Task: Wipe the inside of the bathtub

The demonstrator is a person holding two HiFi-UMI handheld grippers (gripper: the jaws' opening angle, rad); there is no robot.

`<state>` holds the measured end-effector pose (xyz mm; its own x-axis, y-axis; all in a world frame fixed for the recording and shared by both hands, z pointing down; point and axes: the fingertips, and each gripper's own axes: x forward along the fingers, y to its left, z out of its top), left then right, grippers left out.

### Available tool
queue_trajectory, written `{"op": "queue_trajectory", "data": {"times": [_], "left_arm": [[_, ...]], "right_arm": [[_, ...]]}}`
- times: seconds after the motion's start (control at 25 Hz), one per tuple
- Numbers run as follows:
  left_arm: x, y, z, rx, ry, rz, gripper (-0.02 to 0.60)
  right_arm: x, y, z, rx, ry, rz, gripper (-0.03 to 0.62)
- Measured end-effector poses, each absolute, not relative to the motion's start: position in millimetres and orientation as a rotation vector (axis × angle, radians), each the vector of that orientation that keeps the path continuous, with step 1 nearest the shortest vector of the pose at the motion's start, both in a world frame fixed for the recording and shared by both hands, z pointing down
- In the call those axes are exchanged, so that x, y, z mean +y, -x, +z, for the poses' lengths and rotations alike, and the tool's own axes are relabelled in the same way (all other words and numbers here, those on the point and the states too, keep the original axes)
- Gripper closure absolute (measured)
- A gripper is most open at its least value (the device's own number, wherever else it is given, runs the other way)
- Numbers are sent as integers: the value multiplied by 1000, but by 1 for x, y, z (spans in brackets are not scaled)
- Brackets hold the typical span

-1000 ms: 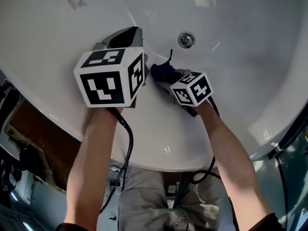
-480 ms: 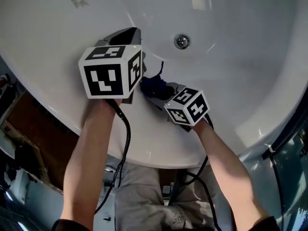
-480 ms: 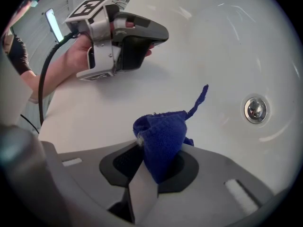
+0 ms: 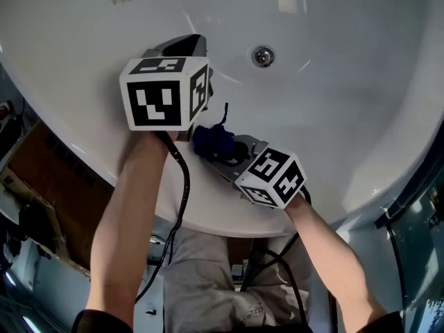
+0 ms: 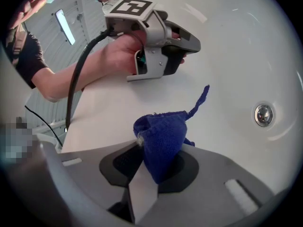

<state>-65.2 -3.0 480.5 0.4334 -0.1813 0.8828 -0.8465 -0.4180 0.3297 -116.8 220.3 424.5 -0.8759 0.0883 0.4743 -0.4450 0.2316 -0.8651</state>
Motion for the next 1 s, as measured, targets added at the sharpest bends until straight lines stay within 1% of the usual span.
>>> {"op": "queue_trajectory", "data": {"times": [0.6, 0.8, 1.0], "left_arm": [[-7, 69, 477, -891, -1860, 1010, 578], [-9, 70, 483, -889, -1861, 1010, 578], [-9, 69, 483, -892, -1857, 1006, 578]], "right_arm": [[237, 134, 320, -2261, -88, 1640, 507], [238, 138, 305, -2298, -11, 1603, 507], [233, 136, 305, -2325, -31, 1657, 507]]}}
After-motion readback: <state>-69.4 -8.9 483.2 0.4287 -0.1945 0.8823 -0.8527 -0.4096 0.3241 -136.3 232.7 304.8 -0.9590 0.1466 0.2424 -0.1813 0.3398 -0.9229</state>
